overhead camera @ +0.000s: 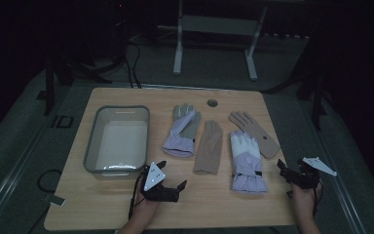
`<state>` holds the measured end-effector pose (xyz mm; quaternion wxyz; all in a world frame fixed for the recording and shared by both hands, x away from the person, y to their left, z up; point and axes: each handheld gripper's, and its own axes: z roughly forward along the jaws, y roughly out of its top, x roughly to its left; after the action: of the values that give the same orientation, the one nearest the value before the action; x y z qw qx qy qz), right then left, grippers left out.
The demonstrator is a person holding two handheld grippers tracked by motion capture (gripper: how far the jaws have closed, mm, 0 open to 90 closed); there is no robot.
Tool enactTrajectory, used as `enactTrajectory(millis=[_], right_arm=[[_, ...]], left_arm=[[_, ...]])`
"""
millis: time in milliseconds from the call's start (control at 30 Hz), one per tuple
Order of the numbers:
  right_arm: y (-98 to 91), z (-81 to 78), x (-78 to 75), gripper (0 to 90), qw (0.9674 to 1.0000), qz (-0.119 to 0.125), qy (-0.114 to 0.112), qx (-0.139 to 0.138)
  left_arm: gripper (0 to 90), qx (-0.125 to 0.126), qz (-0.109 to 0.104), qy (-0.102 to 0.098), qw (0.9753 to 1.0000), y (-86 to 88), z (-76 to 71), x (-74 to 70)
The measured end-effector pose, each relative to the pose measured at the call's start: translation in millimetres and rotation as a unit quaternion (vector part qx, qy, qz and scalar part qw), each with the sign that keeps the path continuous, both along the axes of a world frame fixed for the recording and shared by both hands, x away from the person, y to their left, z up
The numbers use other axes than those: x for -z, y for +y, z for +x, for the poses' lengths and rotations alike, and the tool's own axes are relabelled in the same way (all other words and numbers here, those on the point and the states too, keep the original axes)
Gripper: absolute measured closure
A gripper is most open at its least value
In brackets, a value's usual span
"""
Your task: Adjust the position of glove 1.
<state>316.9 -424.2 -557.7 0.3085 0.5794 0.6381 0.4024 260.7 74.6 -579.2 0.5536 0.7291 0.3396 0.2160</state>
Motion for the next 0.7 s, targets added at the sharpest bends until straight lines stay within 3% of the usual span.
enactTrajectory(millis=[33, 100, 167, 300, 533, 700], right_arm=[[0.0, 0.0, 0.0, 12.7, 1.0, 0.0, 0.0, 0.0], [-6.6, 5.7, 2.8, 13.1, 0.9972, 0.044, 0.058, -0.015], [-8.9, 4.7, 0.5, 14.0, 0.9976, 0.041, 0.053, -0.011], [-10.2, 3.9, -6.2, 13.9, 0.997, 0.059, 0.048, -0.016], [1.9, 6.3, -38.8, 13.8, 0.999, -0.005, 0.012, -0.043], [8.5, 13.9, -57.4, 12.6, 0.9977, 0.009, 0.034, -0.058]], left_arm=[[0.0, 0.0, 0.0, 0.0, 1.0, 0.0, 0.0, 0.0], [0.0, 0.001, 0.002, 0.0, 1.0, -0.8, -0.3, -0.1], [0.0, 0.003, 0.002, 0.001, 1.0, -0.6, -0.3, -0.1], [0.0, 0.003, -0.001, 0.002, 1.0, -0.1, 0.1, 0.0], [0.0, 0.007, -0.001, 0.003, 1.0, 0.0, -0.1, 0.0], [0.0, 0.006, -0.002, 0.003, 1.0, 0.1, 0.0, 0.0]])
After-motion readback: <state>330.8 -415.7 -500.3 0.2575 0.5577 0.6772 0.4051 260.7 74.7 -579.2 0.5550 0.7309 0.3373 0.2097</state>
